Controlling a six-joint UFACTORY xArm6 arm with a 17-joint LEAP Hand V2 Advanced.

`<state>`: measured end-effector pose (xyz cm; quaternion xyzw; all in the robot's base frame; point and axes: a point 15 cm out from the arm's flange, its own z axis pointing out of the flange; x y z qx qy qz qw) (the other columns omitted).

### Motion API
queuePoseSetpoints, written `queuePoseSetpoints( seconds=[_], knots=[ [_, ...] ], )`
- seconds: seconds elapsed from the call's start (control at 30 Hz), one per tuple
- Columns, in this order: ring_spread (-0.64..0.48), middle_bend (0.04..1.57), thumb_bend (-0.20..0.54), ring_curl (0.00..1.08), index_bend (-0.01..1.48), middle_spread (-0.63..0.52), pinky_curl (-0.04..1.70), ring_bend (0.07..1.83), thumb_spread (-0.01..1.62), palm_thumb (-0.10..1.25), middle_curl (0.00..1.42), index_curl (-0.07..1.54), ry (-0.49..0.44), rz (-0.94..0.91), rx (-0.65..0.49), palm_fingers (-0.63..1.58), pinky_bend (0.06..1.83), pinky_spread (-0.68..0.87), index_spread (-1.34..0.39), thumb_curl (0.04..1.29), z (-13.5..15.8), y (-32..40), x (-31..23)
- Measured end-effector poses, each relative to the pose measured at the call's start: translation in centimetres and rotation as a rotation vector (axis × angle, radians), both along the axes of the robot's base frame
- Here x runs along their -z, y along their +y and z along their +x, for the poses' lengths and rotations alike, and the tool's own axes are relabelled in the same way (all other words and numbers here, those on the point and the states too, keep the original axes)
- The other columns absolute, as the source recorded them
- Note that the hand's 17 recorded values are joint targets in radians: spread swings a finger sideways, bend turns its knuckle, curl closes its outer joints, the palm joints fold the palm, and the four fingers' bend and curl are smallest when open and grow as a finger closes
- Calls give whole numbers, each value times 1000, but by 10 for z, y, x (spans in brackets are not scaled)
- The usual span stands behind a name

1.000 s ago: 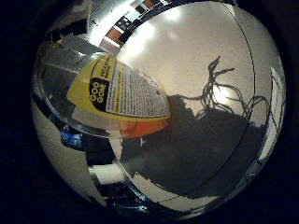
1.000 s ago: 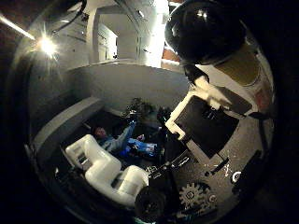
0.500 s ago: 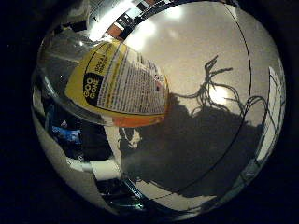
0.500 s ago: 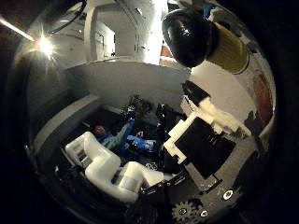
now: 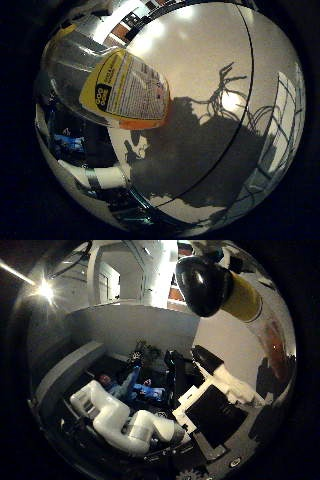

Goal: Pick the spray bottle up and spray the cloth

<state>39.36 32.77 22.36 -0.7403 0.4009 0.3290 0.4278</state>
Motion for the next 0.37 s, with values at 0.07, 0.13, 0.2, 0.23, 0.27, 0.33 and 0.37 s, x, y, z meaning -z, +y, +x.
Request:
queuePoseSetpoints(
  seconds=[0.07, 0.13, 0.2, 0.23, 0.27, 0.33, 0.37],
  knots=[
    [-188, 459, -25, 406, 195, -91, 553, 945, 917, 866, 443, 438, -7, 2, 9, 359, 699, -42, -452, 564, 3, -4, -5],
    [-187, 451, -25, 401, 193, -89, 548, 938, 919, 861, 438, 431, -13, 4, 15, 364, 693, -25, -455, 559, 5, -6, -8],
    [-187, 450, -25, 399, 194, -88, 543, 936, 920, 860, 435, 427, -22, 6, 22, 365, 681, -12, -455, 556, 7, -9, -13],
    [-186, 450, -25, 396, 193, -88, 539, 929, 921, 859, 434, 425, -27, 7, 26, 365, 679, -5, -454, 554, 8, -11, -15],
    [-186, 448, -25, 392, 192, -88, 535, 926, 921, 859, 432, 422, -30, 8, 30, 368, 677, 1, -453, 553, 9, -13, -17],
    [-186, 449, -25, 389, 190, -88, 530, 923, 922, 860, 429, 418, -37, 6, 34, 372, 675, 7, -452, 551, 10, -16, -19],
    [-186, 449, -25, 387, 190, -88, 528, 922, 922, 860, 427, 416, -41, 6, 37, 374, 674, 10, -452, 550, 11, -18, -21]
  ],
)
